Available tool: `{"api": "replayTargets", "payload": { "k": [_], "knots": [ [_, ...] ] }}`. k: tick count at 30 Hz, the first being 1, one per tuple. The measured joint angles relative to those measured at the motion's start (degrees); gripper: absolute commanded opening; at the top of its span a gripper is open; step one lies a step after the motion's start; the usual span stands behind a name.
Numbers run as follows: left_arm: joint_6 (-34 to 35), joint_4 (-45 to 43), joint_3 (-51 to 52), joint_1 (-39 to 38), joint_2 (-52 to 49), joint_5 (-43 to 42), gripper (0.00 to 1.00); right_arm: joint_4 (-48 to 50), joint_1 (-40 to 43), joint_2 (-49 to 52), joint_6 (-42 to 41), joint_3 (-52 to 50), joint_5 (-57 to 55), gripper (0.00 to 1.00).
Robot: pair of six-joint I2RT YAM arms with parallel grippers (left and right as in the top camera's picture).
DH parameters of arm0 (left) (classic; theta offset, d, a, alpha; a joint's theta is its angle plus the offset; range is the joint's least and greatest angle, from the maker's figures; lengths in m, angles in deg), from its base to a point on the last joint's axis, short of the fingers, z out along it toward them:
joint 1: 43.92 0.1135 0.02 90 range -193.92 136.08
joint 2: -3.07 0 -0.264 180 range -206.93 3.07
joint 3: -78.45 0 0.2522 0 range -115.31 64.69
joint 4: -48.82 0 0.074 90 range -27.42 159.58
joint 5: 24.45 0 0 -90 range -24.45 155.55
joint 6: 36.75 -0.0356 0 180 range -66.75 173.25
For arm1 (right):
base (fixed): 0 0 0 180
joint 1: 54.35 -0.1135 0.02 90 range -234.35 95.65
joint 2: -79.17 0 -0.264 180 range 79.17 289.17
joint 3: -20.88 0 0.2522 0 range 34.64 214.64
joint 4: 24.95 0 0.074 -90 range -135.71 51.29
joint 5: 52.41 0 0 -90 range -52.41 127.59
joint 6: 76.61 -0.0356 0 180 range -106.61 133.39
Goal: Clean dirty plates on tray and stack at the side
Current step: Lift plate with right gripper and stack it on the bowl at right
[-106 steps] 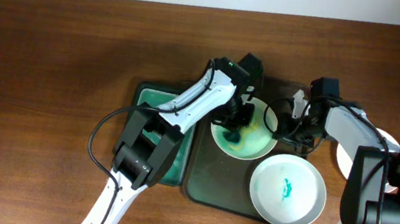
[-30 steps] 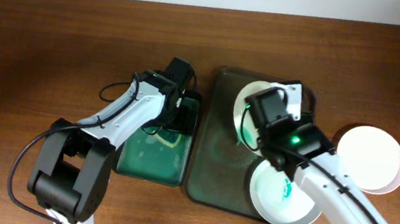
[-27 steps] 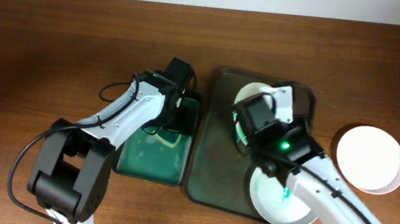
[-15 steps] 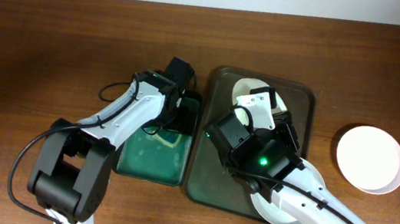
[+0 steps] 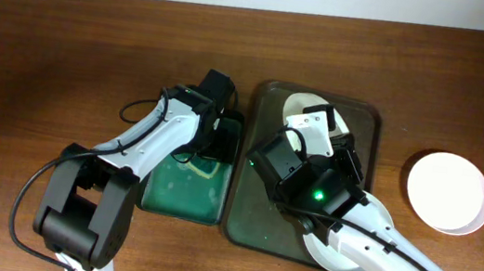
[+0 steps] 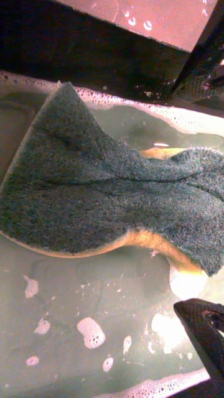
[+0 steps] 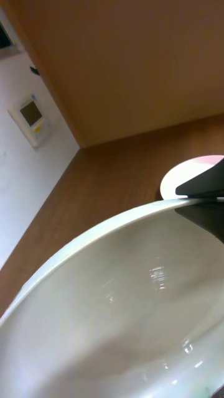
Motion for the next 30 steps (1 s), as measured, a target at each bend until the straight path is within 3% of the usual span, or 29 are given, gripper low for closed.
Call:
{"api": "replayTargets", "payload": {
  "k": [8, 30],
  "knots": [
    [0.0, 0.0, 0.0, 0.0, 0.0, 0.0, 0.99, 8.8, 0.6, 0.0, 6.4, 0.0, -4.3, 0.04],
    [0.0, 0.0, 0.0, 0.0, 0.0, 0.0, 0.99, 7.1, -1.4, 0.0, 8.7, 0.0, -3.5, 0.04]
  ]
}}
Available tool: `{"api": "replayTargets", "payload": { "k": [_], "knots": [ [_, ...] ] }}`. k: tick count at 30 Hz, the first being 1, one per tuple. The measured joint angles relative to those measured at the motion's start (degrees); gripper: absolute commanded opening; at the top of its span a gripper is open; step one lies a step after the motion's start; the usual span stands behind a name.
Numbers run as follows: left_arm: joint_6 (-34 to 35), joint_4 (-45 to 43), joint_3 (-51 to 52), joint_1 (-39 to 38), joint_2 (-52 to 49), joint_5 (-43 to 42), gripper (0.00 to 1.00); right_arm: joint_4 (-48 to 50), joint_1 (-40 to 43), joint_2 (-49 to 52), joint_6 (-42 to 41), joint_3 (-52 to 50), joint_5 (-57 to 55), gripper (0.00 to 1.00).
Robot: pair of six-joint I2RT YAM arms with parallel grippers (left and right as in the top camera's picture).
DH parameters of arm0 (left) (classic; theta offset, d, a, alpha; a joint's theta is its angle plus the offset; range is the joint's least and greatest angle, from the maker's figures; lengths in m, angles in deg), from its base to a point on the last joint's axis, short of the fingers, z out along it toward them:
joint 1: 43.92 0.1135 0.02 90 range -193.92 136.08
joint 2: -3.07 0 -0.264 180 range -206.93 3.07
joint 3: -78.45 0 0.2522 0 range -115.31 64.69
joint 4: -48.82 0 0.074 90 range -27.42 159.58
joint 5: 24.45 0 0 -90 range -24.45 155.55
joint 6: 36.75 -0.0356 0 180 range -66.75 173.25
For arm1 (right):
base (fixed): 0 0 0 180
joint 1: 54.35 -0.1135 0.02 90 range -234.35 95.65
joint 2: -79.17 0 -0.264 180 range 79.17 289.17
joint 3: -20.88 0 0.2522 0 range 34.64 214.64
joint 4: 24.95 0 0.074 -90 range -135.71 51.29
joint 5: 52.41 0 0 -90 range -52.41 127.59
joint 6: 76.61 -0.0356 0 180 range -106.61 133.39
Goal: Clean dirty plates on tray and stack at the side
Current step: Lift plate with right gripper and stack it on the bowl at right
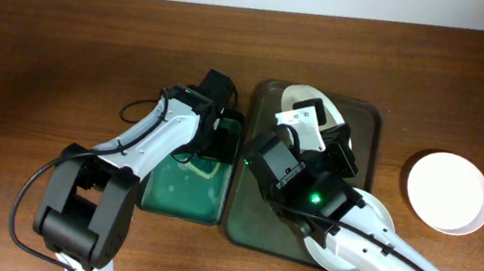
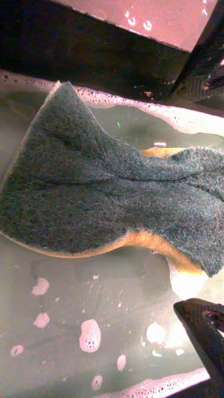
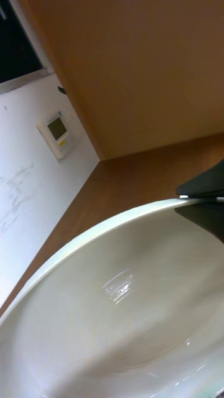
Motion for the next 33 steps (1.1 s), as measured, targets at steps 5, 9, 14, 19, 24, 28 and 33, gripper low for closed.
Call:
{"api": "replayTargets", "payload": {
  "k": [5, 9, 14, 19, 24, 28, 33],
  "knots": [
    [0.0, 0.0, 0.0, 0.0, 0.0, 0.0, 0.99, -0.1, 0.0, 0.0, 0.0, 0.0, 0.0, 0.04],
    [0.0, 0.0, 0.0, 0.0, 0.0, 0.0, 0.99, -0.2, 0.0, 0.0, 0.0, 0.0, 0.0, 0.04],
    [0.0, 0.0, 0.0, 0.0, 0.0, 0.0, 0.99, -0.3, 0.0, 0.0, 0.0, 0.0, 0.0, 0.04],
    [0.0, 0.0, 0.0, 0.0, 0.0, 0.0, 0.99, -0.5, 4.6, 0.0, -5.7, 0.0, 4.8, 0.04],
    [0.0, 0.0, 0.0, 0.0, 0.0, 0.0, 0.99, -0.9, 24.8, 0.0, -10.0, 0.0, 34.5, 0.04],
    [0.0, 0.0, 0.0, 0.0, 0.0, 0.0, 0.99, -2.4, 47.5, 0.0, -11.1, 0.0, 58.8, 0.04],
    [0.0, 0.0, 0.0, 0.0, 0.0, 0.0, 1.00, -6.2, 75.7, 0.6, -11.8, 0.0, 71.3, 0.04]
  ]
}}
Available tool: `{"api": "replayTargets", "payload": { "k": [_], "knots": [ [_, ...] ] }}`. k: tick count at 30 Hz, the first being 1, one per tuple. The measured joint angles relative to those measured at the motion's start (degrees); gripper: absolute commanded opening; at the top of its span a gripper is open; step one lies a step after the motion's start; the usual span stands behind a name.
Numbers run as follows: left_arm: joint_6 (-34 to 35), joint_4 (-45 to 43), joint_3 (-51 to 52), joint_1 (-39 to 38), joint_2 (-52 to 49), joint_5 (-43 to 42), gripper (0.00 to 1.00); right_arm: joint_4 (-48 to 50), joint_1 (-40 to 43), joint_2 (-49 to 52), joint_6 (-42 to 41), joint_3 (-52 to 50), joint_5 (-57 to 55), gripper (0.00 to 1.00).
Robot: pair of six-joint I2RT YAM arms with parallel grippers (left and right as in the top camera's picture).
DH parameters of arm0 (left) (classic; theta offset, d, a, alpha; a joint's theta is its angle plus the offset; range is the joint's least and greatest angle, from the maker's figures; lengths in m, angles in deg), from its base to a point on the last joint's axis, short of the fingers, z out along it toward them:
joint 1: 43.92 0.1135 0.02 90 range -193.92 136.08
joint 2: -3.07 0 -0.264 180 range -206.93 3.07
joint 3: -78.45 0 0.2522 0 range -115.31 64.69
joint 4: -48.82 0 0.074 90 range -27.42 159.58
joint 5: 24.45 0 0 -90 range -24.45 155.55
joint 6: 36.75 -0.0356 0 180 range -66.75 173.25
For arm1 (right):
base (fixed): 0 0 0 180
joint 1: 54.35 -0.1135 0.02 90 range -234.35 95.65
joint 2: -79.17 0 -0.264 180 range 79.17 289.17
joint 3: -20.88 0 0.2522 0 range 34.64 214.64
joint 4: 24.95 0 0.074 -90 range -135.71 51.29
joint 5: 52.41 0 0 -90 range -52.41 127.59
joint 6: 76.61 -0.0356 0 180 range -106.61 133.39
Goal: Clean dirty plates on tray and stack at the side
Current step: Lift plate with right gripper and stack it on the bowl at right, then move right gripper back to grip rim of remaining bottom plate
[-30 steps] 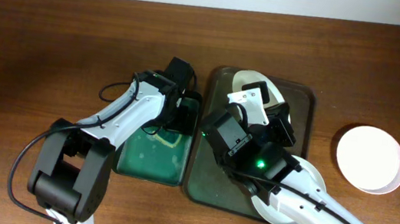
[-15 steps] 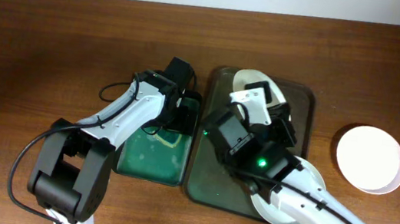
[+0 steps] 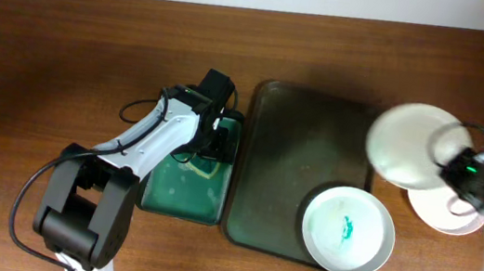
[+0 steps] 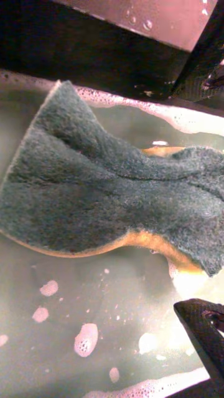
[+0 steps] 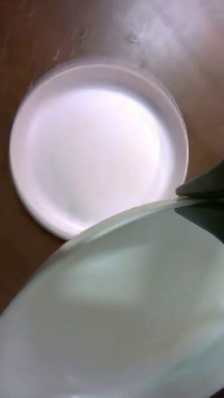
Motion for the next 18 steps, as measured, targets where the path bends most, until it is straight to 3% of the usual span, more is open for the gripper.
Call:
{"api": "replayTargets", "payload": {
  "k": [6, 7, 8, 9, 10, 14, 18],
  "knots": [
    [0.0, 0.0, 0.0, 0.0, 0.0, 0.0, 0.99, 2.2, 16.2, 7.7, -1.3, 0.0, 1.9, 0.04],
    [0.0, 0.0, 0.0, 0.0, 0.0, 0.0, 0.99, 2.3, 17.1, 9.6, -1.5, 0.0, 1.9, 0.11],
    [0.0, 0.0, 0.0, 0.0, 0.0, 0.0, 0.99, 2.4, 17.4, 11.1, -1.5, 0.0, 1.9, 0.39],
    [0.0, 0.0, 0.0, 0.0, 0.0, 0.0, 1.00, 2.4, 17.5, 12.5, -1.6, 0.0, 1.9, 0.49],
    [0.0, 0.0, 0.0, 0.0, 0.0, 0.0, 0.99, 2.3, 17.5, 13.7, -1.9, -0.1, 2.1, 0.53],
    [0.0, 0.0, 0.0, 0.0, 0.0, 0.0, 0.99, 2.0, 17.5, 16.5, -0.6, -0.4, 6.0, 0.55],
    [0.0, 0.0, 0.0, 0.0, 0.0, 0.0, 0.99, -0.7, 16.7, 13.1, 1.5, -0.5, 15.4, 0.54]
  ]
}}
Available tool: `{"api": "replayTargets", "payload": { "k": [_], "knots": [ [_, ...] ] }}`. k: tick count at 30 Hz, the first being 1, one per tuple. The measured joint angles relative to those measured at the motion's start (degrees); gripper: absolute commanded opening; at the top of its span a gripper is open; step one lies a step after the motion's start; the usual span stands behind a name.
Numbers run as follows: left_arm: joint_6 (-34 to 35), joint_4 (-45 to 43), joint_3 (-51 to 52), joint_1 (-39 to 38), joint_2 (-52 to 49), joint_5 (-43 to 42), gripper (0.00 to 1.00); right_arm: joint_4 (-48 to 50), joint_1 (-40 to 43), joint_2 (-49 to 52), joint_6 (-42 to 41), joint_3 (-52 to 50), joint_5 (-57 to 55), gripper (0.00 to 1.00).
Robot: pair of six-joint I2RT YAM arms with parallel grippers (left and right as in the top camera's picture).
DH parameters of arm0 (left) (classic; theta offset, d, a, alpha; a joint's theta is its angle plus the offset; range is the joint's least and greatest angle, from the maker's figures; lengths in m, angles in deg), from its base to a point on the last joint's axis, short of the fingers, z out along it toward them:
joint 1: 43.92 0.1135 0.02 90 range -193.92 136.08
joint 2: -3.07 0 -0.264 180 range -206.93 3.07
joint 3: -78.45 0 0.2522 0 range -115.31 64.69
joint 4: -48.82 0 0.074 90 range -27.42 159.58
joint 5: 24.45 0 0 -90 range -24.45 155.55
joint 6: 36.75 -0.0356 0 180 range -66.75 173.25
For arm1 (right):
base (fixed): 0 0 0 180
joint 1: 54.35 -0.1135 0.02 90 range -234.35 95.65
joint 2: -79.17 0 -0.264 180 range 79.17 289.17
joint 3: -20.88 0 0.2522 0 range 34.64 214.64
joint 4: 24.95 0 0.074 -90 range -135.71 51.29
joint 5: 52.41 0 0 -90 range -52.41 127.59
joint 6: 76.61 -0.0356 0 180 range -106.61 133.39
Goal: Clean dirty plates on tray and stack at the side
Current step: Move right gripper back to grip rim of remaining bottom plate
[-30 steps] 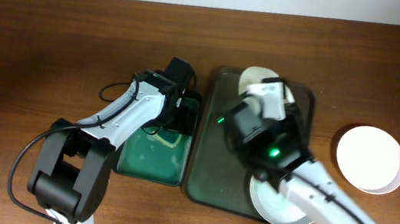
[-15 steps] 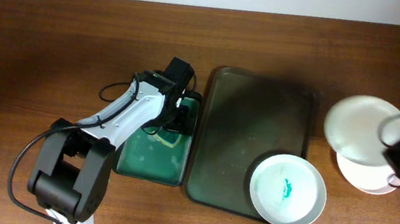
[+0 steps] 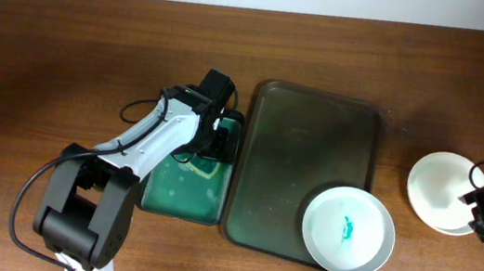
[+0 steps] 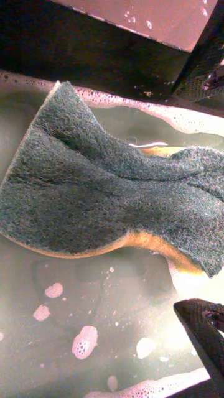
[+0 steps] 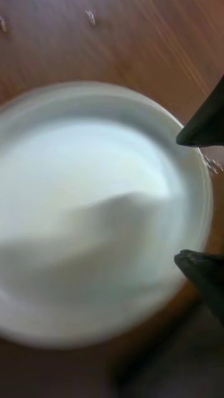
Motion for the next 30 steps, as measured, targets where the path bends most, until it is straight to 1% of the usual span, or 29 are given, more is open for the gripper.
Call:
{"api": "replayTargets", "payload": {
  "k": [3, 5, 6, 9, 12, 13, 18, 21, 23, 24, 28, 30],
  "knots": [
    [0.0, 0.0, 0.0, 0.0, 0.0, 0.0, 0.99, -5.5, -4.5, -9.8, 3.3, -0.1, 3.6, 0.55],
    [0.0, 0.0, 0.0, 0.0, 0.0, 0.0, 0.99, -9.4, -7.8, -14.5, 5.1, -0.1, 3.9, 0.55],
    [0.0, 0.0, 0.0, 0.0, 0.0, 0.0, 1.00, -12.6, -10.7, -17.4, 6.1, -0.1, 2.7, 0.55],
    [0.0, 0.0, 0.0, 0.0, 0.0, 0.0, 0.99, -15.9, -16.8, -20.7, 6.7, -0.5, -3.8, 0.56],
    [0.0, 0.0, 0.0, 0.0, 0.0, 0.0, 0.99, -14.0, -18.4, -20.5, 5.7, -4.4, -8.6, 0.55],
    [0.0, 0.0, 0.0, 0.0, 0.0, 0.0, 0.99, -12.0, -18.5, -20.0, 5.3, -7.5, -10.1, 0.52],
    [0.0, 0.0, 0.0, 0.0, 0.0, 0.0, 0.99, -3.0, -18.6, -18.1, 6.3, -20.3, -7.2, 0.47],
    [0.0, 0.0, 0.0, 0.0, 0.0, 0.0, 1.00, 1.4, -18.6, -18.1, 6.9, -25.7, -6.6, 0.17],
    [0.0, 0.0, 0.0, 0.0, 0.0, 0.0, 0.99, 2.6, -18.6, -18.0, 6.9, -27.2, -5.7, 0.07],
    [0.0, 0.0, 0.0, 0.0, 0.0, 0.0, 0.99, 2.7, -18.6, -18.0, 7.1, -27.2, -5.3, 0.04],
    [0.0, 0.0, 0.0, 0.0, 0.0, 0.0, 0.99, 1.7, -18.8, -18.0, 7.7, -26.4, -1.4, 0.04],
    [0.0, 0.0, 0.0, 0.0, 0.0, 0.0, 0.99, -0.6, -21.6, -17.9, 7.7, -23.9, 0.6, 0.04]
  ]
}}
